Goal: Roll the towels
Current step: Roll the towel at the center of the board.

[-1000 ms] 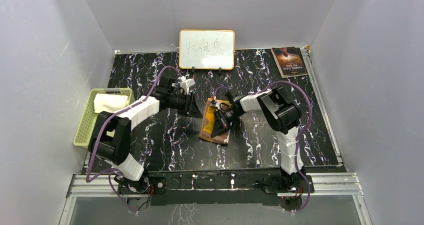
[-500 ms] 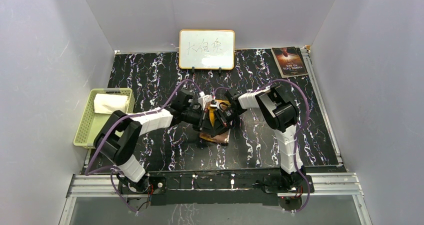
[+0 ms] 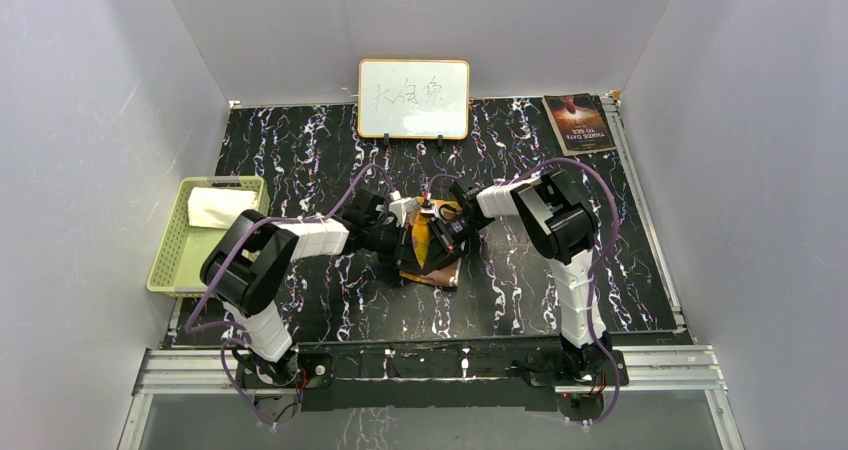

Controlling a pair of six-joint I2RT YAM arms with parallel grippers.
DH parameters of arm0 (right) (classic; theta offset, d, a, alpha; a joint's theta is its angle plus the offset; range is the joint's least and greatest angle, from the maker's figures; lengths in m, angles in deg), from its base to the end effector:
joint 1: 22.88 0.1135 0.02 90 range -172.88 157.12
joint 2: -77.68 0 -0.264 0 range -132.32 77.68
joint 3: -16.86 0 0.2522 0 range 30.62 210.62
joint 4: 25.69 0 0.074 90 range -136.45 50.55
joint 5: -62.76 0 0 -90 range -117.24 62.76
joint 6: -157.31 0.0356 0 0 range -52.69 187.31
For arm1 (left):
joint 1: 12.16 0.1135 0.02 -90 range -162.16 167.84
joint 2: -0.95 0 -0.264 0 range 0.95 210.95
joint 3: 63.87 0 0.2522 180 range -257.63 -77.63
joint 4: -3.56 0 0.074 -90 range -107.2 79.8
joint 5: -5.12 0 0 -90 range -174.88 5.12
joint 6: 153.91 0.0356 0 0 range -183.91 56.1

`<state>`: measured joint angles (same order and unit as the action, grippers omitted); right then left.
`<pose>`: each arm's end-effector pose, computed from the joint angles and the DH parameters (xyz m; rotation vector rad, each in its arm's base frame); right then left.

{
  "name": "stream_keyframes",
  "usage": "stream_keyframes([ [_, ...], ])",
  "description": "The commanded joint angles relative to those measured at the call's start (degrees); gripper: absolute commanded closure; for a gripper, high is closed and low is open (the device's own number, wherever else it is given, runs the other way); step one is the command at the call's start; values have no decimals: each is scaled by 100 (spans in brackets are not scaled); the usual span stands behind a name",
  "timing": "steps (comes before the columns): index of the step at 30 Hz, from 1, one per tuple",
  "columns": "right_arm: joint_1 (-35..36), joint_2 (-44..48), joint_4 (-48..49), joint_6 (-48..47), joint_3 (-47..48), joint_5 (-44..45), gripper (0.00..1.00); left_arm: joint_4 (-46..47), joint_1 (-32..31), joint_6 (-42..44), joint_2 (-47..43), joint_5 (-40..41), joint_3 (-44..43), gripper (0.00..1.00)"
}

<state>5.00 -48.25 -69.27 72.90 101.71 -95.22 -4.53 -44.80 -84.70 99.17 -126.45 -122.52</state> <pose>0.3144 0.2037 0.0746 0.5413 -2.3547 -1.5917 0.2567 -0.1924 0.1397 0.6238 2.4495 -1.2833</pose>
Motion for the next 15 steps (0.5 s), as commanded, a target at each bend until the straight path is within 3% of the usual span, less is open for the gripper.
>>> stream_keyframes([
  [1,-206,-462,148,-476,-162,1542,100,-46,68,238,182,591,58,100],
  [10,-209,-97,83,-352,30,1886,99,194,478,124,310,1010,132,100],
  [15,-204,687,92,-205,265,2755,60,252,478,108,571,1027,123,100],
])
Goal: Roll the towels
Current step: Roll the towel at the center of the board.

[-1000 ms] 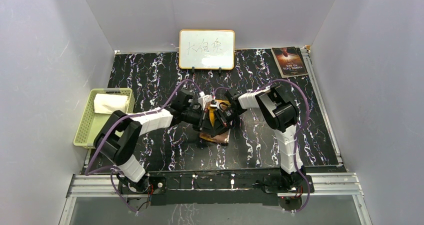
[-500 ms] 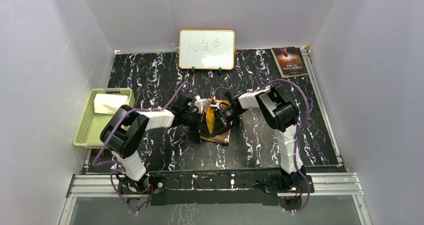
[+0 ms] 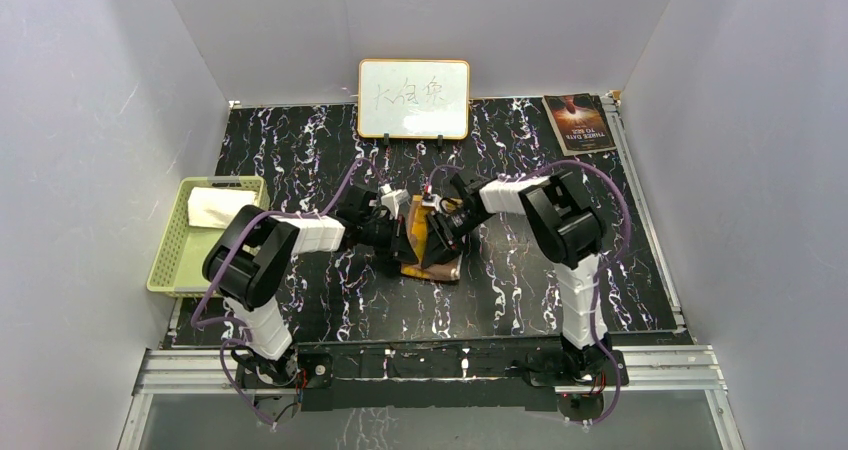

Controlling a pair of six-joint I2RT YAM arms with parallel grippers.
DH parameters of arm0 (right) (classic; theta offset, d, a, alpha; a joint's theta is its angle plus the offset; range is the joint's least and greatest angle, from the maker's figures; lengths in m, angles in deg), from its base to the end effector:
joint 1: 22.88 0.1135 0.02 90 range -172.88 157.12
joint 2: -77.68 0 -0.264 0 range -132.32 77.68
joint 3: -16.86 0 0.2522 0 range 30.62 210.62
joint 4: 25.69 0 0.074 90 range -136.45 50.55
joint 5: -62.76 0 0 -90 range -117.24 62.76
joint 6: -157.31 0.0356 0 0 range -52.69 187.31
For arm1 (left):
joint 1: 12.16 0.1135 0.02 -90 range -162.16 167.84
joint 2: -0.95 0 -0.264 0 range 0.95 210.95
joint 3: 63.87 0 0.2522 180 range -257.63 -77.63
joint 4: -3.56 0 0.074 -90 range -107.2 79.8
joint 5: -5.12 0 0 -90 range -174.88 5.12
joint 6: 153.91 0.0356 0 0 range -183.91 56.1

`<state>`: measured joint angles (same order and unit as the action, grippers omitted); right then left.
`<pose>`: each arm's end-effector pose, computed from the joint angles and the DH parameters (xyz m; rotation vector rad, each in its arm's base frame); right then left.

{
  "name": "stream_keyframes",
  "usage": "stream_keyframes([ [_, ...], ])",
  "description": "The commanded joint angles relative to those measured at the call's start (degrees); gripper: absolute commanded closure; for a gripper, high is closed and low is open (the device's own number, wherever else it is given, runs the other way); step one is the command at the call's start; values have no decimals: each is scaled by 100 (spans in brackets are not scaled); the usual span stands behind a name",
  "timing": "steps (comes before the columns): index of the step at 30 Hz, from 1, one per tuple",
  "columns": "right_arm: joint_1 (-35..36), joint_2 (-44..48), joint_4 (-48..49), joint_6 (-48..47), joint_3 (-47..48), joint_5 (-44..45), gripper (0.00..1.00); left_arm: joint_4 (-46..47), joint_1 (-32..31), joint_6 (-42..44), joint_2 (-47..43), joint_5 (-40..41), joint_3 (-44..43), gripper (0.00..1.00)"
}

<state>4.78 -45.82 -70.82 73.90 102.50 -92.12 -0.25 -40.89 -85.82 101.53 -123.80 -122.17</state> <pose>0.3178 0.2030 0.0904 0.5479 -2.4187 -1.5499 0.2748 -0.1761 0.1301 0.4966 2.4372 -1.2110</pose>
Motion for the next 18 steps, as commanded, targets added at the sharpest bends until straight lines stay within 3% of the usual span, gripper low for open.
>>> stream_keyframes([
  [1,-180,652,262,-296,225,2623,51,-124,87,186,360,743,122,100],
  [5,-173,1500,473,-308,270,3237,32,24,91,111,440,710,190,100],
  [6,-170,1759,594,-264,232,3468,22,38,88,102,455,708,191,100],
  [7,-154,2034,770,-229,122,3727,4,53,79,100,470,702,199,100],
  [9,-12,2935,1387,-228,-332,4531,2,76,78,91,484,703,210,100],
  [14,77,5039,5227,400,-2929,5333,2,73,62,91,484,722,220,100],
  [16,65,5087,5237,236,-3222,4934,2,80,65,82,501,735,217,100],
  [18,180,4884,4312,-622,-2890,4235,2,18,61,98,505,768,199,100],
])
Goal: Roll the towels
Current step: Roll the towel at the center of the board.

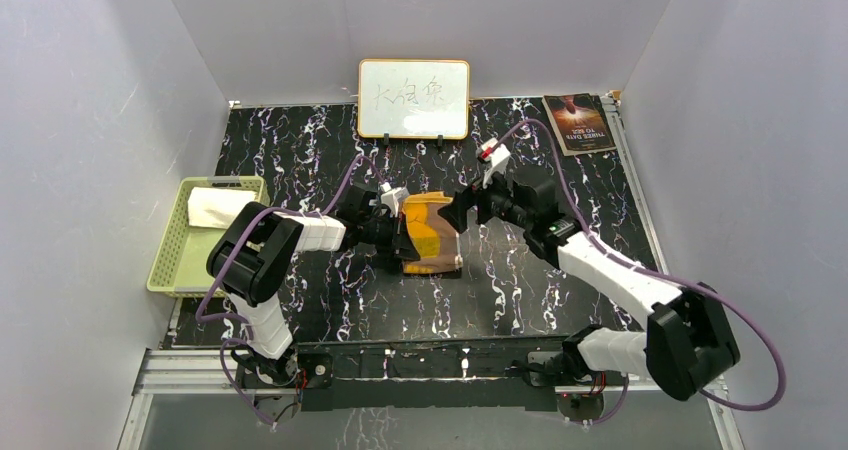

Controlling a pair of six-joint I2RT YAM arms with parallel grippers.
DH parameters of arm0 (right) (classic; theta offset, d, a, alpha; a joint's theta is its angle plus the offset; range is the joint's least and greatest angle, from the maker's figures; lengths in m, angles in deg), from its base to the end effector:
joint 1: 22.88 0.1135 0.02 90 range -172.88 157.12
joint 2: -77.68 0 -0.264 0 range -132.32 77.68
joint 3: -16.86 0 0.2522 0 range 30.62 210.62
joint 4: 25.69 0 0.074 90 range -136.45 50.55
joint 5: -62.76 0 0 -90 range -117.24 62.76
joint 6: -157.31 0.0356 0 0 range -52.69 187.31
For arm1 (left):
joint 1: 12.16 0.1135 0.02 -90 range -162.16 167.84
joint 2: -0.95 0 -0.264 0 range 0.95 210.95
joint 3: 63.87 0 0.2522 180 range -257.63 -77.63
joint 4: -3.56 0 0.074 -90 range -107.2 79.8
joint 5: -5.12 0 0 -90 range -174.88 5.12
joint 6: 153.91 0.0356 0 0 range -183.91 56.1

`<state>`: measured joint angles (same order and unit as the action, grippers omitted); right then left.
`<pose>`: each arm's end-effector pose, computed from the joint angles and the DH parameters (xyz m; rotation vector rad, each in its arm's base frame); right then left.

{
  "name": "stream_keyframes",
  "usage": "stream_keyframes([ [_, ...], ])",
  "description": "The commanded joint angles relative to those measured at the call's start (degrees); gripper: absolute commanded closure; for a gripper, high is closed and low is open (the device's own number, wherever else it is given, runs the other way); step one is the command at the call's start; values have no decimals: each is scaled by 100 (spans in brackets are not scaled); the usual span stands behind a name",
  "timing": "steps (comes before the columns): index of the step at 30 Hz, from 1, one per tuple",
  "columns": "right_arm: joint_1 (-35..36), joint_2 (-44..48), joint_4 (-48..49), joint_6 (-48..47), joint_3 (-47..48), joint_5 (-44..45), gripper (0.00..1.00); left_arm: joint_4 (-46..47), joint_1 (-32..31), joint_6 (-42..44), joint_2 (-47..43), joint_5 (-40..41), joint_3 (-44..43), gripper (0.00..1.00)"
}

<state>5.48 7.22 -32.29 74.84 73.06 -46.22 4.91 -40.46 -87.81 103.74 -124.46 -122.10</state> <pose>0.2380 0.1416 0.2618 -0.5800 1.8987 0.7324 0.2816 -0.1774 0.1245 0.4685 2.3994 -1.2403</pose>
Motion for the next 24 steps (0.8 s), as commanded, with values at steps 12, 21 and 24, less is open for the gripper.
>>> stream_keyframes([
  [12,2482,584,-190,-4728,-1106,1720,4,-672,8,350,314,924,97,100],
  [21,2679,-167,-371,-5587,-1191,1693,22,-670,9,342,305,985,126,100],
  [24,2691,-374,-297,-5717,-1190,1693,29,-675,13,333,307,987,129,100],
])
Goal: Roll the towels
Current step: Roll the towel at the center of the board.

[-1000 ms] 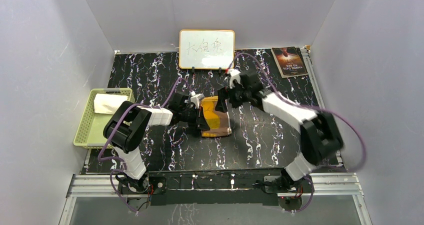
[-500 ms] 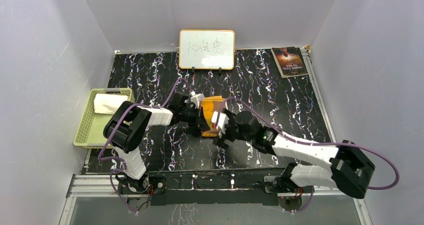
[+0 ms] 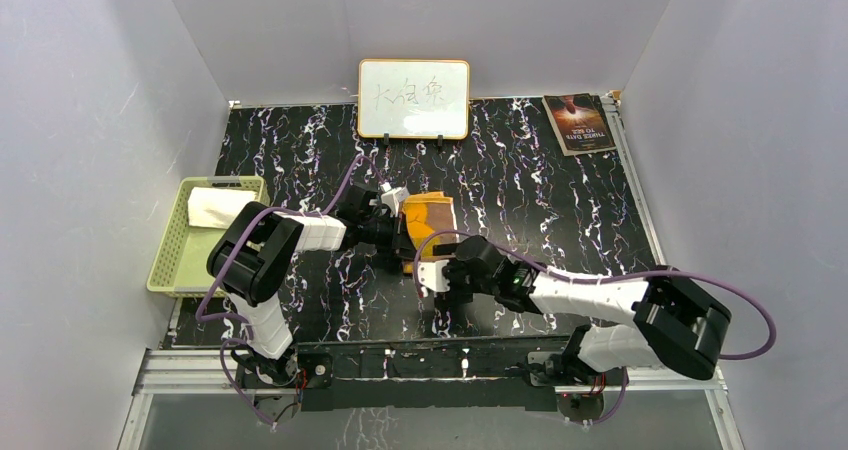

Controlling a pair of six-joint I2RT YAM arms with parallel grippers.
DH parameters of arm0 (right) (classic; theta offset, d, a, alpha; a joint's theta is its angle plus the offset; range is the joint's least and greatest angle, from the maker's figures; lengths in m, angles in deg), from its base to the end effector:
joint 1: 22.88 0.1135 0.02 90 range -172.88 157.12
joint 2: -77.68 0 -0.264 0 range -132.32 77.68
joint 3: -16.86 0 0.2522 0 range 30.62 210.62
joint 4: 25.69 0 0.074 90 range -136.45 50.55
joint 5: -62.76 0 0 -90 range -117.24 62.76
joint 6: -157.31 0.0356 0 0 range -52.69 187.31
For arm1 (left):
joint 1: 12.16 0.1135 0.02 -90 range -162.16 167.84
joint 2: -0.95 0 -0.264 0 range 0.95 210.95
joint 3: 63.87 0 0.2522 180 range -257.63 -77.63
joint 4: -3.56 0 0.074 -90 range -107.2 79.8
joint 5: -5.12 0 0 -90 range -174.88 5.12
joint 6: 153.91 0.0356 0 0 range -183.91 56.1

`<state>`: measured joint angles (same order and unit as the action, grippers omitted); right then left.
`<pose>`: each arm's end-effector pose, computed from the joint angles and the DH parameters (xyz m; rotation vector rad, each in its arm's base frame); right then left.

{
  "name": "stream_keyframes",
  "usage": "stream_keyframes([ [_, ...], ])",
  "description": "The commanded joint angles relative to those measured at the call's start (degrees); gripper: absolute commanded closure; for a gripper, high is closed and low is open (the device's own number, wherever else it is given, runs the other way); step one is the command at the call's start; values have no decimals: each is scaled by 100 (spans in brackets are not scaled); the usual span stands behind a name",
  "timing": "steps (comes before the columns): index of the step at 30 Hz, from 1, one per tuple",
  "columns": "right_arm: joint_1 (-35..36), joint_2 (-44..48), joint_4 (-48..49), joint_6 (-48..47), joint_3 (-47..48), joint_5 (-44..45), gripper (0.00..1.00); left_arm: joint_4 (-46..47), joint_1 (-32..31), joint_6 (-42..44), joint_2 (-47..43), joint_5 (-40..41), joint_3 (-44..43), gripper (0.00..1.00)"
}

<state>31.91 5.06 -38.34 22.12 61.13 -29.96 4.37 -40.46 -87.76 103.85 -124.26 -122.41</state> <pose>0.1403 0.2018 0.1738 -1.7694 1.4529 0.1415 0.2823 -0.1777 0.1246 0.4657 2.4057 -1.2353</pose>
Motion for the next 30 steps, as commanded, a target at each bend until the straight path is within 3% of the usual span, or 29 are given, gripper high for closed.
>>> stream_keyframes([
  [1,50,-266,299,-457,33,44,35,-622,13,333,300,960,154,100],
  [3,50,-435,289,-460,95,-18,43,-628,9,344,323,958,154,100],
  [8,45,-870,492,-382,178,-56,48,-693,17,396,338,927,131,100],
  [15,40,-1308,841,-399,316,20,44,-761,17,448,337,899,108,100],
  [22,-130,-1860,438,-281,631,-156,49,-801,17,478,309,844,107,100],
  [27,-213,-2340,-360,-26,1074,-249,67,-723,104,382,184,633,144,100],
  [29,-243,-2459,-619,128,1195,-417,84,-662,187,305,105,507,174,100],
  [30,-267,-2487,-711,205,1246,-558,98,-636,229,277,52,461,202,100],
])
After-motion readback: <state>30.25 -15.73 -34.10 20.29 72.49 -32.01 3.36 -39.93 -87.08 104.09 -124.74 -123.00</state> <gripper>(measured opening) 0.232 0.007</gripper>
